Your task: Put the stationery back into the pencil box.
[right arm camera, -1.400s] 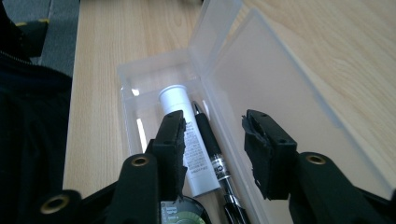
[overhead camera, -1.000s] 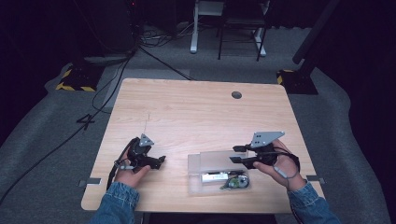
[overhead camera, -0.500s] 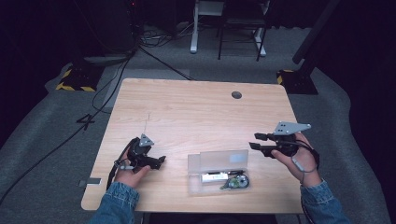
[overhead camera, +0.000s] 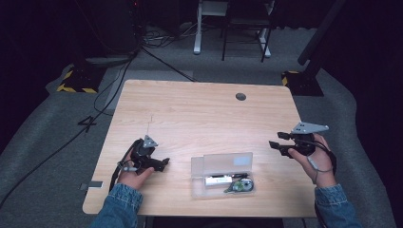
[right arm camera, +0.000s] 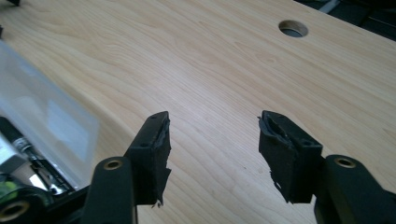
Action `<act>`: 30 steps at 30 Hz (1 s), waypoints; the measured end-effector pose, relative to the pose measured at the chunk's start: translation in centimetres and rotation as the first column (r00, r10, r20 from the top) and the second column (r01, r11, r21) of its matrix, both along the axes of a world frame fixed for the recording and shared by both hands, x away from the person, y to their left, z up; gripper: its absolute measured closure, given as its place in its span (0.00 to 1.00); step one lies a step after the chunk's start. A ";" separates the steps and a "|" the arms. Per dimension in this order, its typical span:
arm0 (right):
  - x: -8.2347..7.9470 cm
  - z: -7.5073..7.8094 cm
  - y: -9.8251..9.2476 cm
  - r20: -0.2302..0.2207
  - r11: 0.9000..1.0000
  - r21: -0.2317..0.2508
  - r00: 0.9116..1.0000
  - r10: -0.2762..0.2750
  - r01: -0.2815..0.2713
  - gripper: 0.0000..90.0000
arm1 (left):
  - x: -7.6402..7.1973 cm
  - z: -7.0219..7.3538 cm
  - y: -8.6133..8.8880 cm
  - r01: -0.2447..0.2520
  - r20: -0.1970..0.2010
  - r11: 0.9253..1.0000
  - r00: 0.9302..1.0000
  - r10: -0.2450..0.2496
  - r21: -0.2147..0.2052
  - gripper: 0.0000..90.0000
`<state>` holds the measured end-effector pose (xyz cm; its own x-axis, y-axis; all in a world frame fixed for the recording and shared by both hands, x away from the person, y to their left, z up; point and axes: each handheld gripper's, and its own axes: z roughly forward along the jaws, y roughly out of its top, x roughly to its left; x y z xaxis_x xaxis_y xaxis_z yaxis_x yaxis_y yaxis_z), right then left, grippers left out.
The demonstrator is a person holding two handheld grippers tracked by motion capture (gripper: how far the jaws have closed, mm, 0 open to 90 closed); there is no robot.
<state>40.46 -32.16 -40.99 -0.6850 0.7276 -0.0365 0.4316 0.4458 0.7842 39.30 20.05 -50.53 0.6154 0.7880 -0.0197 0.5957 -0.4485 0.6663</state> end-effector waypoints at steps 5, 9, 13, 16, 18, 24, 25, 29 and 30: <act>0.9 -1.2 -1.5 -0.006 0.997 0.015 0.997 -0.072 0.072 0.44 | 0.0 0.0 0.0 0.000 0.000 1.000 1.000 0.000 0.000 0.03; 1.5 -2.3 -2.5 -0.017 0.994 0.016 0.994 -0.105 0.106 0.44 | 0.0 0.0 0.0 0.000 0.000 1.000 1.000 0.000 0.000 0.03; 2.0 -3.5 -3.4 -0.025 0.992 0.018 0.992 -0.122 0.123 0.43 | 0.0 0.0 0.0 -0.003 -0.001 1.000 1.000 0.003 -0.001 0.03; 2.2 -4.2 -3.7 -0.028 0.992 0.020 0.992 -0.126 0.126 0.43 | 0.0 0.0 0.0 0.000 0.000 1.000 1.000 0.000 0.000 0.03; 2.5 -5.2 -4.1 -0.029 0.991 0.013 0.991 -0.129 0.130 0.42 | 0.0 0.0 0.0 -0.003 -0.001 1.000 1.000 0.003 -0.001 0.03; 3.0 -6.5 -4.4 -0.034 0.990 0.007 0.989 -0.144 0.144 0.41 | 0.0 0.0 0.0 0.000 0.000 1.000 1.000 0.000 0.001 0.03; 3.1 -7.0 -4.3 -0.035 0.990 0.004 0.989 -0.144 0.144 0.41 | 0.0 0.0 0.0 0.000 0.000 1.000 1.000 0.000 0.000 0.03; 3.2 -7.6 -4.2 -0.037 0.990 -0.015 0.990 -0.137 0.137 0.40 | 0.0 0.0 0.0 -0.002 -0.001 1.000 1.000 0.002 -0.001 0.03; 3.3 -7.8 -4.2 -0.041 0.991 -0.016 0.990 -0.137 0.136 0.40 | 0.0 0.0 0.0 0.000 0.000 1.000 1.000 0.000 0.000 0.03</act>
<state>43.72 -36.31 -48.75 -0.5802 0.8142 -0.0199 0.5217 0.3904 0.7585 39.30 20.05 -50.53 0.6157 0.7878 -0.0196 0.5956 -0.4490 0.6661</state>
